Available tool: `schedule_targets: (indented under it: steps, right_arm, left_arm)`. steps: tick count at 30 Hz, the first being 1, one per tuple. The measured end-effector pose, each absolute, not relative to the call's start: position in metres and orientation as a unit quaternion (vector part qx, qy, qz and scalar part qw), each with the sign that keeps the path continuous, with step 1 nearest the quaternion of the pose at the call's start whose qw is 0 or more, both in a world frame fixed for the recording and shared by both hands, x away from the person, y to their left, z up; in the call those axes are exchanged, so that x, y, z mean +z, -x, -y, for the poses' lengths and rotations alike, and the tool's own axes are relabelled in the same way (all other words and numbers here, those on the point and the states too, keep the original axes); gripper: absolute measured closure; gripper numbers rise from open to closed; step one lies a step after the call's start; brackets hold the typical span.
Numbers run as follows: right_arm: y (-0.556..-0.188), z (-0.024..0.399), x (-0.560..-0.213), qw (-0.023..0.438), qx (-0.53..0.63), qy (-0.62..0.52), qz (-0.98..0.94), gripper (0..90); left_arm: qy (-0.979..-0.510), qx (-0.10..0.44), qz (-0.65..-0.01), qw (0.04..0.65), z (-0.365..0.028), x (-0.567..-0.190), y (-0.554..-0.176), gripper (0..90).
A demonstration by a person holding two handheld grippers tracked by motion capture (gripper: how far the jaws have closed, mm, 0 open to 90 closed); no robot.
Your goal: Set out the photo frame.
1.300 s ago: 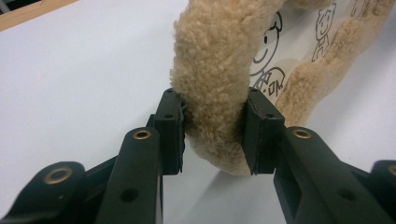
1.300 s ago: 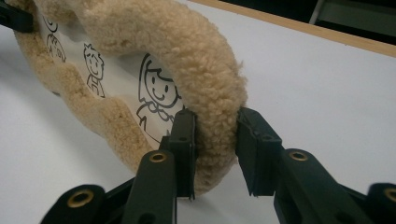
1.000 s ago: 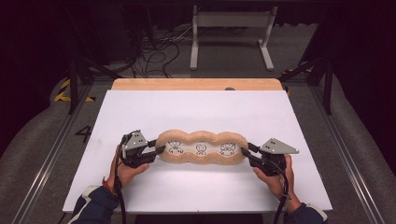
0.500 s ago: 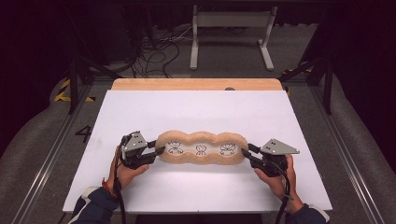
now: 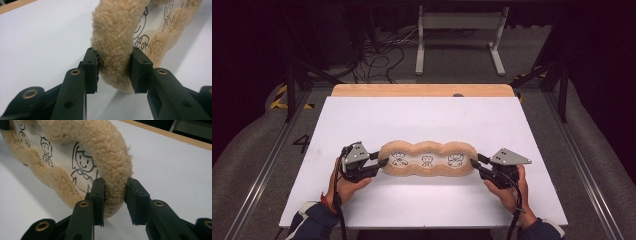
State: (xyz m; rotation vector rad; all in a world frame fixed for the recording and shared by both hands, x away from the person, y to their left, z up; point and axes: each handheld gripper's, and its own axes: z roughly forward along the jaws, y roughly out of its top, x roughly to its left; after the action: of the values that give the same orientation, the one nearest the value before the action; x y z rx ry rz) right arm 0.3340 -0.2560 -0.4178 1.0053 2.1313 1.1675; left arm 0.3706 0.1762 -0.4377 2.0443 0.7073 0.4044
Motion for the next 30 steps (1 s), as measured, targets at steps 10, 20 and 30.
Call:
schedule_targets:
  steps: [10, 20, 30]
  right_arm:
    - [-0.334, 0.255, -0.417, 0.258, 0.425, -0.368, -0.786, 65.1]
    - [-0.328, 0.255, -0.413, 0.268, 0.419, -0.353, -0.792, 54.9]
    - [-0.326, 0.258, -0.41, 0.272, 0.395, -0.348, -0.806, 29.2]
  left_arm:
    - [-0.829, 0.172, -0.286, 0.45, -0.176, -0.437, -0.367, 60.7]
    - [-0.826, 0.192, -0.278, 0.451, -0.181, -0.431, -0.356, 46.7]
    - [-0.823, 0.219, -0.286, 0.439, -0.191, -0.43, -0.346, 26.1]
